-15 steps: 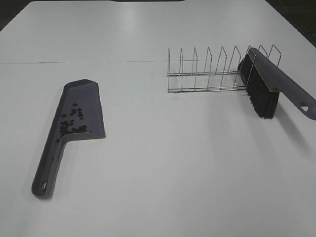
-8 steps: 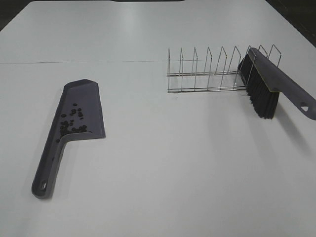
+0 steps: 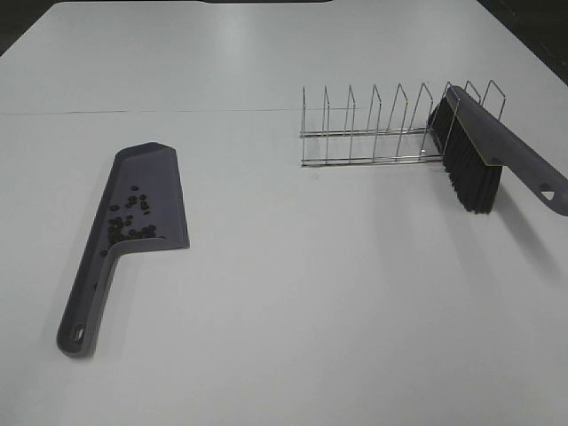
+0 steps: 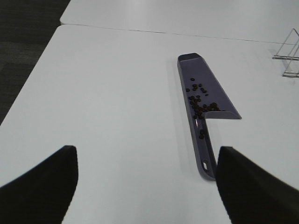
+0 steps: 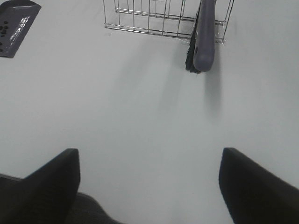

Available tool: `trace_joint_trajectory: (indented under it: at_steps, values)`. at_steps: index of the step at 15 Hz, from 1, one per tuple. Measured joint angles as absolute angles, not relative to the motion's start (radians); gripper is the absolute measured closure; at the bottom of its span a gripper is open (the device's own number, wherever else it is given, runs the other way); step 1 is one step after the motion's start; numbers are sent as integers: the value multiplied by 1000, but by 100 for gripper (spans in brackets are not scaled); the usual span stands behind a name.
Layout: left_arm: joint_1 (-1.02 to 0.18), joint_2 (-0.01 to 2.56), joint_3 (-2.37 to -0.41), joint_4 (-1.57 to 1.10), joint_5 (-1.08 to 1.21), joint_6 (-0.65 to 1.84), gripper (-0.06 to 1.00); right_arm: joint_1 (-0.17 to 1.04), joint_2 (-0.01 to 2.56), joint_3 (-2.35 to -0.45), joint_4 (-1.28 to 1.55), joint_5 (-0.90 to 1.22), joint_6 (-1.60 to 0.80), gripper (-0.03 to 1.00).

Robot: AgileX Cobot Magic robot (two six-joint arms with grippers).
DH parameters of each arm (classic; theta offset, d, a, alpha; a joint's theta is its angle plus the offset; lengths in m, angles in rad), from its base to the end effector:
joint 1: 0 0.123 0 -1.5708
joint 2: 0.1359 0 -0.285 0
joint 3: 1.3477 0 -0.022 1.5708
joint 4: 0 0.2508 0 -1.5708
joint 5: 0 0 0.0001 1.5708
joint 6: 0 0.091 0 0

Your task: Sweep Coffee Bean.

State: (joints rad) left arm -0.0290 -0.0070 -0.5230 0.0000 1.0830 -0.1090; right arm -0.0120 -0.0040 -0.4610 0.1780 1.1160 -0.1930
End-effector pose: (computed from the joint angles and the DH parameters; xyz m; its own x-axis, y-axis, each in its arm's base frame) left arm -0.0096 0.0003 0.2818 -0.4494 -0.0958 -0.8882 -0.0200 0.9951 -0.0972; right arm -0.0042 0.0145 0.2632 -0.5116 -0.1063 -0.8526 -0.1826 0.9831 -0.0130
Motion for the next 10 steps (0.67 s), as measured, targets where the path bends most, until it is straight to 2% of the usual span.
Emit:
trace_joint_trajectory:
  at_steps: [10]
  values:
    - [-25, -7, -523, 0, 1083, -109, 20, -12, -4, -461, 178, 1116, -193, 25]
